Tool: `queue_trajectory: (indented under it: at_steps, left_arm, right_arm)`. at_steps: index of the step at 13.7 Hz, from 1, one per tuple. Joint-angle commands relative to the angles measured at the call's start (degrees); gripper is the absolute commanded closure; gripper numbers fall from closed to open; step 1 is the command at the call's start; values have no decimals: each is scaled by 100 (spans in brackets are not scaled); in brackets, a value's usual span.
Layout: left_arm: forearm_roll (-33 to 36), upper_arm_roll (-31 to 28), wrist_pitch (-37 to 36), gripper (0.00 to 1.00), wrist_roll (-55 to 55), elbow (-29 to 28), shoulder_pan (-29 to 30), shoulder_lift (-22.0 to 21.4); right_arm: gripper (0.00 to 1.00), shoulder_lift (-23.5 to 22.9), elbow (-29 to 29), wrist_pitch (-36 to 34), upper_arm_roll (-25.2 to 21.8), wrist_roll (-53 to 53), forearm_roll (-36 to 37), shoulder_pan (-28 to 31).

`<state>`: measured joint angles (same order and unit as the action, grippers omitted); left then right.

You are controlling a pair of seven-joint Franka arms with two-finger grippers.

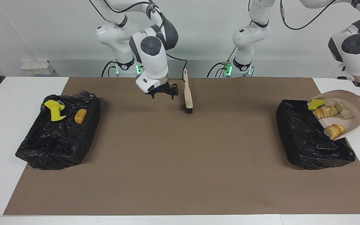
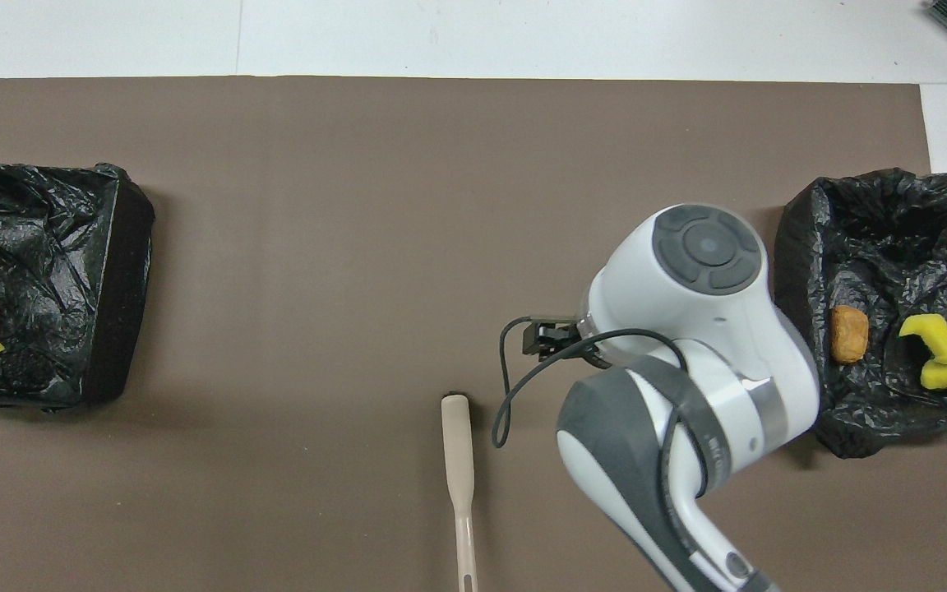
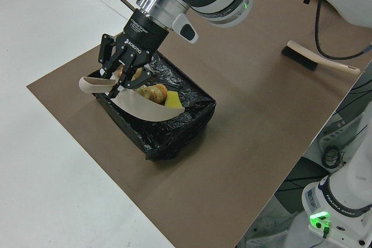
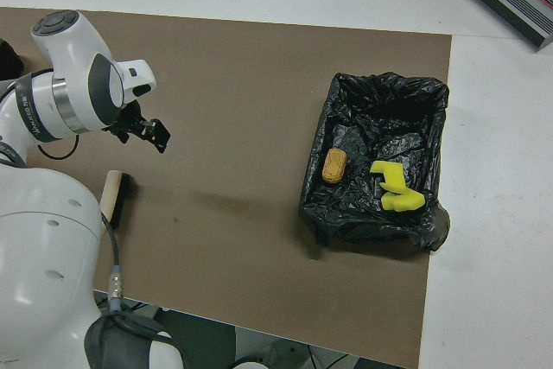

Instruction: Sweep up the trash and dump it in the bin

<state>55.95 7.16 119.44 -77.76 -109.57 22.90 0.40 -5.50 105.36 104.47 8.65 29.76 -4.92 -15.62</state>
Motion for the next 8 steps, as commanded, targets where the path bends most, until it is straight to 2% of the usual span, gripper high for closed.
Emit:
queue_trajectory:
  at_steps: [1,5,8]
  left_arm:
    - [712,-65,-464,100,523,-29,-346,-136]
    - [1486,-57,-1263,100,842,-3,-777,-216]
    - [1559,-13,-1616,100,780,173,-971,-400]
  right_arm:
    - [0,102,-252,-172,67,-251,228,409]
    - [0,225,-367,-348,23,-1208,263,1085]
    - [0,357,-376,-515,-3,-2095,692,1507]
